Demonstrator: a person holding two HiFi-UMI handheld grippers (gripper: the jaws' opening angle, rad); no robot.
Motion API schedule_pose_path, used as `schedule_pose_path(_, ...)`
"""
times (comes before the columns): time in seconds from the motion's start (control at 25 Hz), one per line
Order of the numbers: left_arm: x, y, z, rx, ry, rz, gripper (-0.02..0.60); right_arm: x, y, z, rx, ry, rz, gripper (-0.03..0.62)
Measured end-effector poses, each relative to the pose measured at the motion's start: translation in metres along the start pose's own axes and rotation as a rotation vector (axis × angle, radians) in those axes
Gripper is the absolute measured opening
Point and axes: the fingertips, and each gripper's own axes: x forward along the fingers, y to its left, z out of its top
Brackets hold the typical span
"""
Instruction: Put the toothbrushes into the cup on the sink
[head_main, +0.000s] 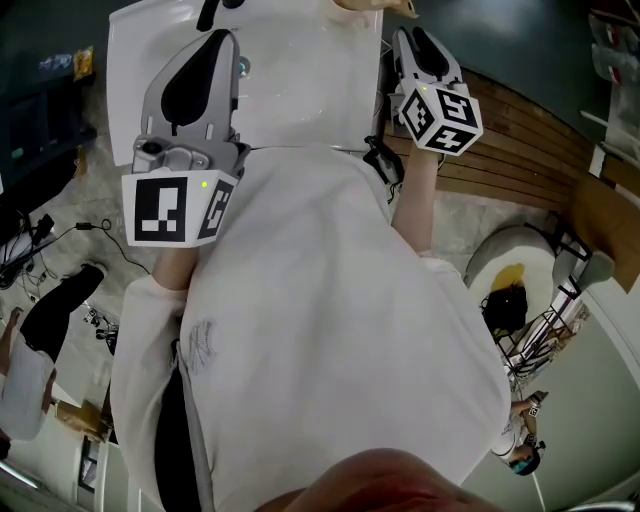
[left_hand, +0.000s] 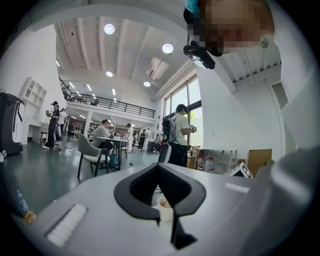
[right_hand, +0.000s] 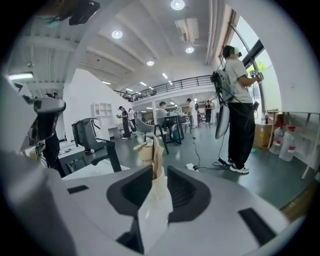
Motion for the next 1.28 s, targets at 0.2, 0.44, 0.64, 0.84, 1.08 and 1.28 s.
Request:
schedule_pose_path(0.2, -0.004, -0.004, 0.001, 0.001, -0.003, -0.003, 0.002, -0.017, 0.001, 0.014, 0.0, -0.036, -0.019, 0.044)
schedule_pose_path(0.44, -0.009, -0.002, 0.001, -0.001, -0.004, 0.006, 0.002, -0.044, 0.004, 0.058, -0.031, -0.136, -0.03, 0.014)
schedule_pose_path(0.64, -0.012, -0.002, -0.001, -0.013, 0.0, 0.004, 0.002, -0.07, 0.008, 0.092, -0.066, -0.226, -0.05, 0.012)
schedule_pose_path(0.84, -0.017, -0.005, 0.0, -0.019, -0.002, -0.003, 0.002, -0.102, 0.016, 0.123, -0.089, -0.302, -0.074, 0.011)
schedule_pose_path(1.08, -0.027, 0.004, 0.007, -0.017, -0.019, 0.004, 0.002, -0.134, 0.036, 0.14, -0.106, -0.352, -0.082, 0.011)
schedule_pose_path(1.28, -0.039, 0.01, 0.011, -0.03, -0.016, 0.015, 0.002, -0.159, 0.042, 0.133, -0.098, -0.337, -0.116, 0.011)
